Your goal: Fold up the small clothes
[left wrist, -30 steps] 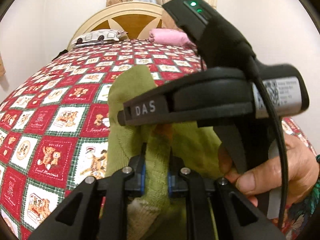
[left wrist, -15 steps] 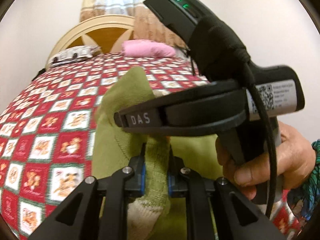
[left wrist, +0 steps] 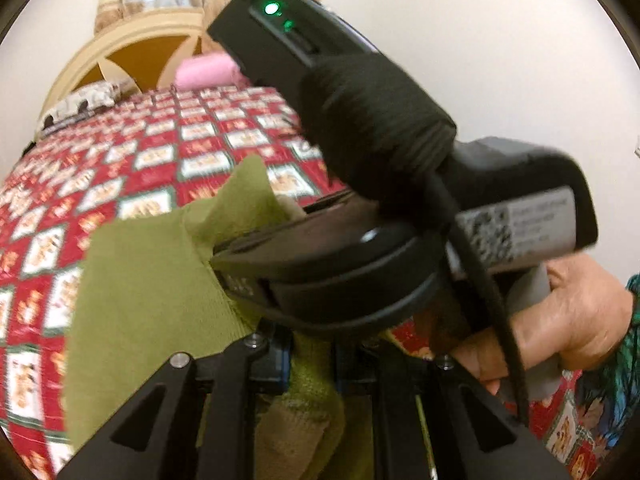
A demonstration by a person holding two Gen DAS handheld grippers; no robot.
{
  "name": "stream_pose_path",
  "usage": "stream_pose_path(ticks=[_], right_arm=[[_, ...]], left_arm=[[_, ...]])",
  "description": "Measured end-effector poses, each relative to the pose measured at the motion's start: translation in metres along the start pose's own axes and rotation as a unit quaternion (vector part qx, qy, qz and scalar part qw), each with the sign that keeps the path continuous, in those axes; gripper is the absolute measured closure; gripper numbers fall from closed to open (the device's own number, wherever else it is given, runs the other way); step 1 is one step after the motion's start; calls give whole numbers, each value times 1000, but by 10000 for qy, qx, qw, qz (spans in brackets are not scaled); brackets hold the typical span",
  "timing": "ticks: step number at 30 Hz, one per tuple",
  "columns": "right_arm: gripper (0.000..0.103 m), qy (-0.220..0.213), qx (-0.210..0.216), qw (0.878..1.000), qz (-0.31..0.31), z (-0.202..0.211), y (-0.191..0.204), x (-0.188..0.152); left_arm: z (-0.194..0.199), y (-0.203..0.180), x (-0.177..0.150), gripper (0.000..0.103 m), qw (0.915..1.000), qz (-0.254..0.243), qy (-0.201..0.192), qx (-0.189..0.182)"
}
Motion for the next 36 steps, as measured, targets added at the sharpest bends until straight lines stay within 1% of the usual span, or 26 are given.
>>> stream_pose_path(ticks=[1, 2, 4, 5, 6, 7, 8, 9, 11, 12, 13, 15, 16, 17, 18, 20, 22, 23, 24, 26, 27, 30, 33, 35, 36], right_arm=[[89, 0, 26, 9999, -101, -5, -3, -5], [87, -66, 147, 9995, -280, -9, -8, -9], [81, -227, 397, 9969, -639, -9, -18, -12], [81, -296, 612, 9937, -891, -8, -24, -14], [80, -361, 827, 9892, -1153, -9, -29, -17], [80, -420, 947, 9854, -1349, -8, -32, -19], [80, -470, 1012, 9825, -1494, -5, -33, -21], [80, -509, 986, 9807, -1608, -2, -35, -24], [79, -550, 682, 9830, -1612, 9, -34, -26], [75, -629, 412, 9847, -1571, 19, -33, -29], [71, -703, 151, 9853, -1552, 30, -35, -31], [70, -820, -292, 9854, -1461, 51, -34, -38], [70, -909, -498, 9848, -1391, 66, -32, -43], [70, -972, -600, 9838, -1384, 76, -30, -47], [70, -1081, -611, 9819, -1431, 90, -25, -53], [70, -1271, -469, 9784, -1559, 110, -15, -62], [70, -1454, -312, 9757, -1607, 127, 3, -72], [68, -1515, -266, 9750, -1604, 132, 12, -76], [64, -1580, -224, 9738, -1620, 137, 23, -81], [42, -1639, -145, 9714, -1709, 140, 36, -87], [40, -1650, -91, 9702, -1770, 140, 42, -89], [40, -1625, 153, 9690, -1856, 136, 60, -95], [40, -1510, 161, 9684, -1978, 123, 66, -96], [40, -1406, 235, 9675, -2088, 114, 70, -98], [40, -1373, 245, 9675, -2110, 110, 71, -99]], left_arm=[[-8, -1, -5, 87, 9999, -19, 110, 27], [-11, -1, -7, 87, 9999, -34, 151, 40], [-11, -2, -10, 86, 9999, -74, 152, 13], [-8, -1, -12, 84, 9998, -99, 153, -65], [-7, 0, -10, 77, 9997, -102, 178, -127], [0, 1, -14, 66, 9994, -60, 211, -286], [4, -2, -18, 61, 9987, -4, 236, -453], [9, 0, -20, 57, 9981, 50, 233, -569], [28, 6, -29, 57, 9979, 67, 169, -626], [37, 4, -33, 55, 9978, 43, 128, -653], [50, 6, -40, 48, 9978, 29, 63, -657], [64, 14, -50, 39, 9980, 67, -30, -626], [72, 24, -56, 37, 9980, 174, -62, -601], [74, 33, -59, 37, 9978, 263, -60, -598], [80, 37, -64, 37, 9977, 362, -44, -571], [82, 55, -68, 37, 9972, 603, 17, -447], [83, 65, -67, 37, 9965, 747, 27, -387], [86, 66, -67, 37, 9965, 753, 10, -375], [89, 65, -68, 37, 9967, 732, -14, -353], [96, 64, -68, 37, 9976, 634, -85, -255], [99, 64, -70, 37, 9977, 625, -92, -254], [105, 69, -75, 37, 9973, 683, -81, -261], [103, 78, -79, 37, 9970, 767, 24, 14], [102, 85, -80, 37, 9968, 747, 86, 282], [100, 88, -80, 37, 9962, 712, 120, 481]])
Point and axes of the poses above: each gripper's, at about its wrist camera, not at the fingertips, and z roughly against the way its jaws point, y to its left, x to its top, the point moved 7 cm from there along -z, roughly the way its jaws point
